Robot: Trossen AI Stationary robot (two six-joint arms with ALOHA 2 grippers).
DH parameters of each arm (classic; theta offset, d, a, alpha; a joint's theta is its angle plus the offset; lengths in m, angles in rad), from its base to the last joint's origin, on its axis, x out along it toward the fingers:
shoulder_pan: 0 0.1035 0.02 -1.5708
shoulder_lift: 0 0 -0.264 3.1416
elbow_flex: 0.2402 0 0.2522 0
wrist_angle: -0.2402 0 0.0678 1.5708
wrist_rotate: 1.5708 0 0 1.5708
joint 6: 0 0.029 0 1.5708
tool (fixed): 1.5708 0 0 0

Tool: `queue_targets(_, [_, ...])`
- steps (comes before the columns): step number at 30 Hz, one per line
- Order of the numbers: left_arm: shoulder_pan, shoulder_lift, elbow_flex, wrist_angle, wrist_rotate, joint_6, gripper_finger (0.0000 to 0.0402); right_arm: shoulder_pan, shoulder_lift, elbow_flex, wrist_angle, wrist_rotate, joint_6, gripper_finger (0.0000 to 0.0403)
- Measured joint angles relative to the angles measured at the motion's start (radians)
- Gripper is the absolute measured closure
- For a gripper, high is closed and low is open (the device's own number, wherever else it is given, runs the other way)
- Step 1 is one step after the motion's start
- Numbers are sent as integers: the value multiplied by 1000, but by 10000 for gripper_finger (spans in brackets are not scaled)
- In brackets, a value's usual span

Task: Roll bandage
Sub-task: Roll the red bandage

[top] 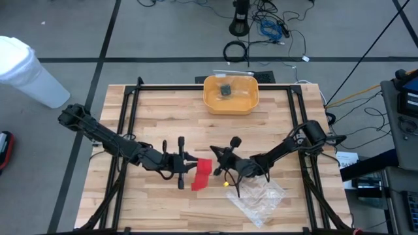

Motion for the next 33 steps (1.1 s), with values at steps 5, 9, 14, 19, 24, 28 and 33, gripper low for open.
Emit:
queue_targets(5, [1, 0, 0, -4, -17, 0, 391, 8, -52, 0, 6, 67, -124, 403])
queue_targets(9, [0, 0, 0, -17, -96, 34, 391, 47, -100, -1, -49, 62, -77, 402])
queue_targets(14, [1, 0, 0, -57, -134, 51, 391, 105, -200, -43, -231, 32, 133, 378])
queue_targets(19, [8, 0, 0, -38, -134, 18, 391, 80, -250, -176, -165, -272, 432, 363])
queue_targets(24, [34, 0, 0, -29, -114, -13, 391, 6, -175, -303, 289, -477, 469, 356])
queue_targets(28, [46, 0, 0, -29, -87, -18, 391, -59, -107, -311, 376, -776, 381, 331])
queue_targets(33, [72, 6, -1, -33, -61, -29, 391, -73, -20, -254, 272, -1026, 207, 321])
